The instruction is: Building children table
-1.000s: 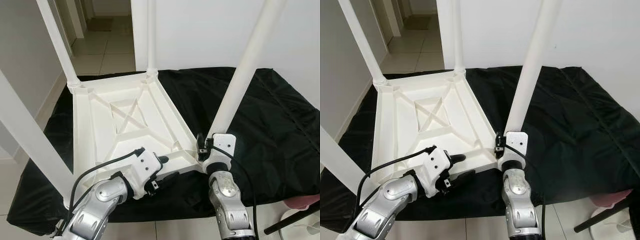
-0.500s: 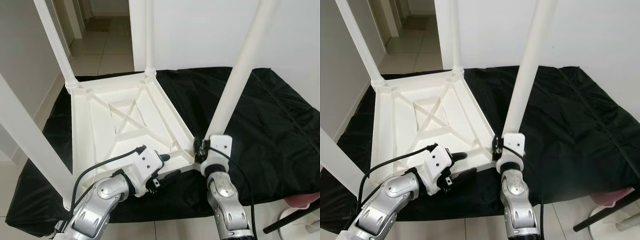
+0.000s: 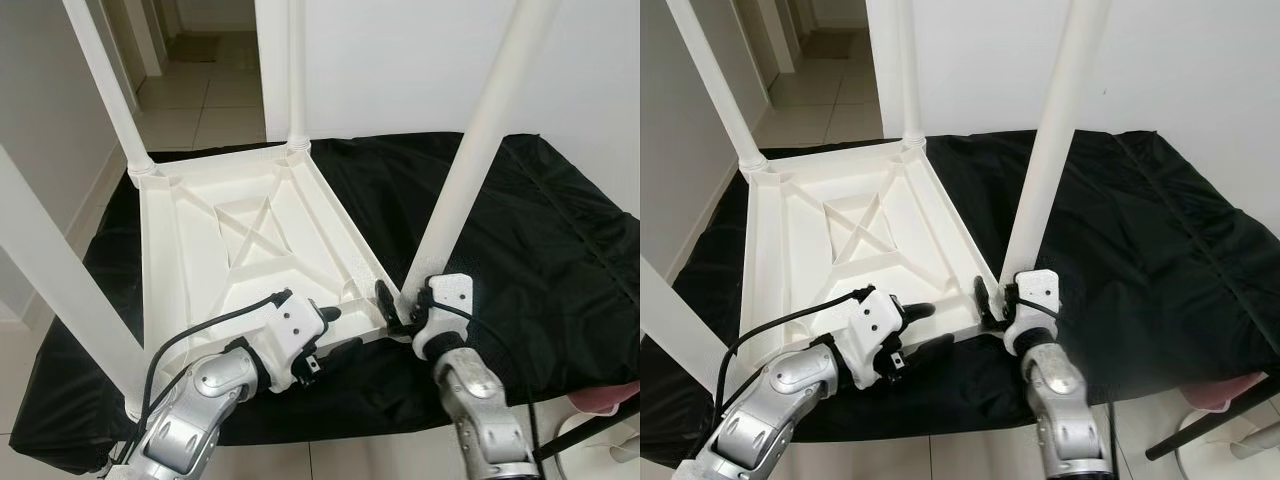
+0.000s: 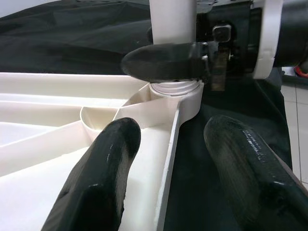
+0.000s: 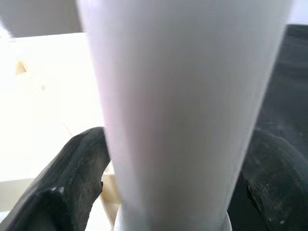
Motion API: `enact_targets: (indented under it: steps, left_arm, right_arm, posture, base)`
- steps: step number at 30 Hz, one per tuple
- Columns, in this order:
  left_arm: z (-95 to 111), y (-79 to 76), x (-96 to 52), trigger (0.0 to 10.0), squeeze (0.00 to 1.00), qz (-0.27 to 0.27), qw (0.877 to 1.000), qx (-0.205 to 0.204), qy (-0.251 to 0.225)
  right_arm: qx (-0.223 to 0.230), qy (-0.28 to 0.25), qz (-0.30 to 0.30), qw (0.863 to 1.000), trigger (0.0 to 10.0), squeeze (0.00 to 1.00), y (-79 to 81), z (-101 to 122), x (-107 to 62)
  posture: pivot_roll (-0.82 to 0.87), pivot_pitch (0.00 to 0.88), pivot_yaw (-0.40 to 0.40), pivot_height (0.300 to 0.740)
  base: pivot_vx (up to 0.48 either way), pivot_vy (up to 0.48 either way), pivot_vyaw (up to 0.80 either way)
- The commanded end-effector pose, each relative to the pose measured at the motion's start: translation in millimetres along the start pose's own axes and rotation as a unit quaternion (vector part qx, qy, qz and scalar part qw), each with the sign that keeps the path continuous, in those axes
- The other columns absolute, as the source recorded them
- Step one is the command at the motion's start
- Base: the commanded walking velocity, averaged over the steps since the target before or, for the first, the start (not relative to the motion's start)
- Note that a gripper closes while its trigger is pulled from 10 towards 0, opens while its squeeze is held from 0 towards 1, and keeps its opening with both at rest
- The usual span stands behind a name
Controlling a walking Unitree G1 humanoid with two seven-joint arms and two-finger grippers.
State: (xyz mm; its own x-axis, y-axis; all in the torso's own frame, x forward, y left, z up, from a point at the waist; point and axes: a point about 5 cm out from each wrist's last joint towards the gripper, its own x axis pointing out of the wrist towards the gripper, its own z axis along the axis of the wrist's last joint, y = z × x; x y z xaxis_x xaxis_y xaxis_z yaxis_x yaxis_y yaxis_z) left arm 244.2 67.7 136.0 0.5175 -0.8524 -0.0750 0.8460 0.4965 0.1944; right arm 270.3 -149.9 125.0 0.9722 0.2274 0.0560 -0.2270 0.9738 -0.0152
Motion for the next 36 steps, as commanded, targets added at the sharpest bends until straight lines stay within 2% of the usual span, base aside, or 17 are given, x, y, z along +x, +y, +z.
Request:
enact_targets:
  steps: [1, 2, 8, 9, 11, 14, 15, 18, 19, 30, 31, 32, 35, 36]
  left_arm:
    - [-1.2, 2.1, -0.3, 10.0, 0.00, -0.002, 1.000, -0.001, 0.003]
    - [-1.1, 1.5, -0.2, 10.0, 0.00, -0.005, 1.000, -0.004, 0.001]
    - [-0.8, 0.7, 0.3, 10.0, 0.00, -0.006, 1.000, -0.006, 0.001]
    - [0.3, 0.7, 0.9, 10.0, 0.00, -0.008, 1.000, -0.007, -0.001]
    - [0.3, 0.7, 0.9, 10.0, 0.00, -0.008, 1.000, -0.007, -0.001]
    - [1.2, 1.8, 0.8, 10.0, 0.00, -0.010, 1.000, -0.005, -0.001]
    - [1.6, 3.2, 0.7, 10.0, 0.00, -0.009, 1.000, -0.004, 0.000]
    - [1.7, 3.5, 0.9, 10.0, 0.00, -0.008, 1.000, -0.003, -0.001]
    - [2.3, 3.1, 1.1, 10.0, 0.00, -0.007, 1.000, -0.003, -0.002]
    - [2.7, 1.5, -0.6, 10.0, 0.00, 0.003, 1.000, -0.007, -0.004]
    - [2.6, 1.2, -0.9, 10.0, 0.00, 0.003, 1.000, -0.007, -0.004]
    - [2.6, 1.4, -1.3, 10.0, 0.00, 0.003, 1.000, -0.007, -0.003]
    - [2.6, 1.6, -1.6, 10.0, 0.00, 0.003, 1.000, -0.007, -0.003]
    - [2.7, 1.8, -2.1, 10.0, 0.00, 0.003, 1.000, -0.008, -0.002]
  right_arm:
    - [0.004, -0.003, 0.017, 1.000, 10.0, 0.00, 3.2, -0.8, -0.3]
    - [-0.008, -0.004, 0.079, 0.997, 10.0, 0.00, -3.9, 0.6, 2.7]
    - [-0.001, -0.001, 0.119, 0.993, 10.0, 0.00, -8.4, 1.7, 6.1]
    - [-0.009, 0.001, 0.138, 0.990, 10.0, 0.00, -10.9, 2.5, 10.7]
    - [-0.009, 0.001, 0.138, 0.990, 10.0, 0.00, -10.9, 2.5, 10.7]
    - [-0.030, 0.010, 0.182, 0.983, 10.0, 0.00, -14.8, 4.0, 20.8]
    - [-0.050, 0.020, 0.208, 0.977, 1.6, 0.00, -17.9, 3.1, 27.4]
    - [-0.056, 0.023, 0.211, 0.976, 1.6, 0.00, -18.9, 2.3, 28.8]
    - [-0.058, 0.027, 0.217, 0.974, 0.0, 0.00, -19.6, 0.5, 29.1]
    - [-0.044, 0.045, 0.243, 0.968, 0.0, 0.00, -19.4, -8.1, 25.4]
    - [-0.042, 0.046, 0.244, 0.968, 4.1, 0.00, -19.3, -9.0, 25.5]
    - [-0.038, 0.045, 0.237, 0.970, 10.0, 0.00, -17.3, -9.2, 25.4]
    - [-0.035, 0.044, 0.232, 0.971, 10.0, 0.00, -16.0, -9.3, 25.4]
    - [-0.036, 0.041, 0.213, 0.975, 10.0, 0.00, -13.5, -9.4, 25.4]
  posture:
    - [-0.03, 0.000, 0.026, 0.740]
    - [-0.04, 0.000, 0.034, 0.740]
    - [-0.04, 0.000, 0.037, 0.740]
    - [-0.03, 0.000, 0.043, 0.740]
    - [-0.03, 0.000, 0.043, 0.740]
    - [-0.03, 0.000, 0.042, 0.740]
    - [-0.02, 0.000, 0.037, 0.740]
    - [-0.02, 0.000, 0.034, 0.740]
    - [-0.01, 0.000, 0.028, 0.740]
    - [0.00, 0.000, 0.016, 0.740]
    - [0.00, 0.000, 0.016, 0.740]
    - [0.00, 0.000, 0.017, 0.740]
    - [0.00, 0.000, 0.017, 0.740]
    - [0.00, 0.000, 0.022, 0.740]
  base:
    - [0.000, 0.000, 0.00]
    - [0.000, 0.000, 0.00]
    - [0.000, 0.000, 0.00]
    - [0.000, 0.000, 0.00]
    - [0.000, 0.000, 0.00]
    - [0.000, 0.000, 0.00]
    - [0.000, 0.000, 0.00]
    - [0.000, 0.000, 0.00]
    - [0.000, 0.000, 0.00]
    - [0.000, 0.000, 0.00]
    - [0.000, 0.000, 0.00]
    - [0.000, 0.000, 0.00]
    - [0.000, 0.000, 0.00]
    - [0.000, 0.000, 0.00]
